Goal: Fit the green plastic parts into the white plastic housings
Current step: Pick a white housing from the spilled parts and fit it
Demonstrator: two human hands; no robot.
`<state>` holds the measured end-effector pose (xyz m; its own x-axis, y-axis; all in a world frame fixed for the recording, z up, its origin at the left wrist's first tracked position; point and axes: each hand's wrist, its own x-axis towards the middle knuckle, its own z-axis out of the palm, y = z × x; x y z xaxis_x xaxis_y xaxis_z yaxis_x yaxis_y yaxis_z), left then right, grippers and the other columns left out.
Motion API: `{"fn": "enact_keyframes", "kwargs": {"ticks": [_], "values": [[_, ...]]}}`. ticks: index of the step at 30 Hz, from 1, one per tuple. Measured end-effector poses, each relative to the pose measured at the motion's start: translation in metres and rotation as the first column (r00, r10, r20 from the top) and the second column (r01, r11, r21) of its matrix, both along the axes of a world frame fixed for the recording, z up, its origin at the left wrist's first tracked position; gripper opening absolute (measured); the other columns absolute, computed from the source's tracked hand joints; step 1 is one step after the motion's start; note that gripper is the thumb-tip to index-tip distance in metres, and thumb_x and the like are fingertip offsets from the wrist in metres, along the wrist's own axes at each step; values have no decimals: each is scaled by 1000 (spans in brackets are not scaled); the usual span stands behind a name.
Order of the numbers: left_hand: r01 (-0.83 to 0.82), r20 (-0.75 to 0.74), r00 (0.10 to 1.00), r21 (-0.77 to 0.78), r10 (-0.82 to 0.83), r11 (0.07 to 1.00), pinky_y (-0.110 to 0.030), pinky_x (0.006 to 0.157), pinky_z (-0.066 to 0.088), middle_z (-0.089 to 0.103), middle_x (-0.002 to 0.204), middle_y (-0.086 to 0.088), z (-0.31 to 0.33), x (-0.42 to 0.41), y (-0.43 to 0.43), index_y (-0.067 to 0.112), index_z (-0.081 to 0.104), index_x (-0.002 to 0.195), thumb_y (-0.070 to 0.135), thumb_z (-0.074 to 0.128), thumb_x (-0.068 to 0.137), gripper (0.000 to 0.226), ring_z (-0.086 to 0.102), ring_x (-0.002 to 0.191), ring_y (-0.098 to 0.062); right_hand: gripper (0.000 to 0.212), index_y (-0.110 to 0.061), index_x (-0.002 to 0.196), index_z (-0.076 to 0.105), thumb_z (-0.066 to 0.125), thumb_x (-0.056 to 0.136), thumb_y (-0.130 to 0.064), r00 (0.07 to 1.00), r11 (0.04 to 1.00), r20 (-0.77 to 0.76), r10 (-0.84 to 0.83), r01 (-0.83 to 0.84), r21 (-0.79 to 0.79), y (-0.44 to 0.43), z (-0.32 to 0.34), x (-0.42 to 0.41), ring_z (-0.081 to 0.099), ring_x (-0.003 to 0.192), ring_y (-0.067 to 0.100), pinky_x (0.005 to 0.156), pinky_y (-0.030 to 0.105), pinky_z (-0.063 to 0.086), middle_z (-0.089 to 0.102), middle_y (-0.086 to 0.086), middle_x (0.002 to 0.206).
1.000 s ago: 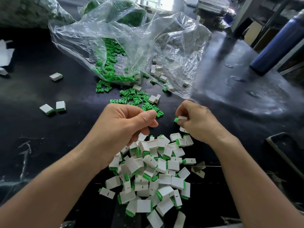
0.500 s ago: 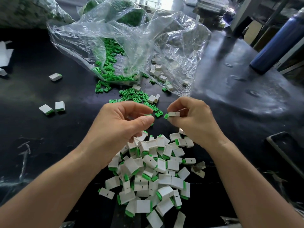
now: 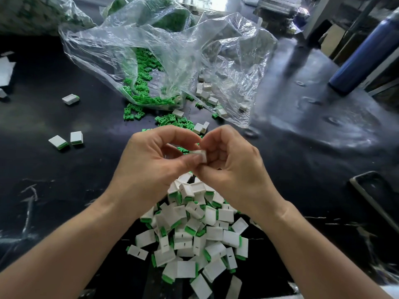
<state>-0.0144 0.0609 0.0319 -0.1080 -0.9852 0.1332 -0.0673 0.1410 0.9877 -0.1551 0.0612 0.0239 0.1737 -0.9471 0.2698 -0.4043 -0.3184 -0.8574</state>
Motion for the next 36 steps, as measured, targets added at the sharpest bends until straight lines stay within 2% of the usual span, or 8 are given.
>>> {"fn": "enact_keyframes", "kwargs": {"ticks": [3,8,12,15,19,23,30,36], "values": [[-40,83,996,-61,45,997,-19,56,52,69,68,10,-2,-1,-2,30,69,73,1,73,70,29,59,56,-4,33,-22,81,50,70,72,2,1000,1000,-3,2,-2,18,-1,-1,0,62,65,8,66,28,55,62,-7,74],[-45,-66,997,56,49,997,-15,54,51,66,64,8,0,1,-4,28,68,78,8,67,69,22,62,56,-6,40,-29,86,53,63,78,8,999,1000,-48,-5,6,25,-6,2,-10,61,76,1,73,13,49,63,-11,82],[-1,-54,999,69,5,998,-16,54,52,67,60,6,1,-1,-3,22,69,73,-5,64,76,27,61,56,-7,34,-21,96,63,57,82,9,997,999,-68,-38,38,-2,-9,5,-16,58,81,-3,77,9,44,62,-15,85],[19,-48,999,87,-14,996,-18,57,54,67,61,5,2,-1,-2,20,69,73,-6,63,78,27,63,59,-7,33,-27,95,64,59,84,3,997,998,-39,-64,64,-3,-9,7,-17,57,80,-4,76,8,42,63,-12,92],[31,-82,996,103,-22,994,-19,60,56,67,65,1,2,-1,-2,17,67,78,-4,62,79,22,67,61,-10,35,-37,79,61,65,82,-2,997,997,-29,-77,78,31,-9,6,-16,58,71,3,71,16,47,62,-12,82],[56,-105,994,121,-43,991,-20,60,56,61,77,-11,4,0,0,19,68,83,-9,58,81,30,69,62,-14,29,-28,74,58,66,81,-1,992,991,102,-81,69,117,-10,6,-15,66,68,16,71,33,56,65,-10,66],[17,-99,995,201,3,979,-28,54,55,73,75,-2,2,0,-1,14,57,83,1,57,85,13,69,62,-19,20,-16,79,57,62,82,3,956,978,285,-73,14,206,-10,8,-15,67,63,15,59,23,55,67,4,69],[73,-126,991,240,-44,968,-26,54,54,73,75,-5,5,0,-1,16,58,85,1,53,88,16,68,62,-17,21,-19,76,62,65,80,2,971,984,239,-22,-21,175,-8,10,-14,66,65,13,63,25,56,68,2,71]]}}
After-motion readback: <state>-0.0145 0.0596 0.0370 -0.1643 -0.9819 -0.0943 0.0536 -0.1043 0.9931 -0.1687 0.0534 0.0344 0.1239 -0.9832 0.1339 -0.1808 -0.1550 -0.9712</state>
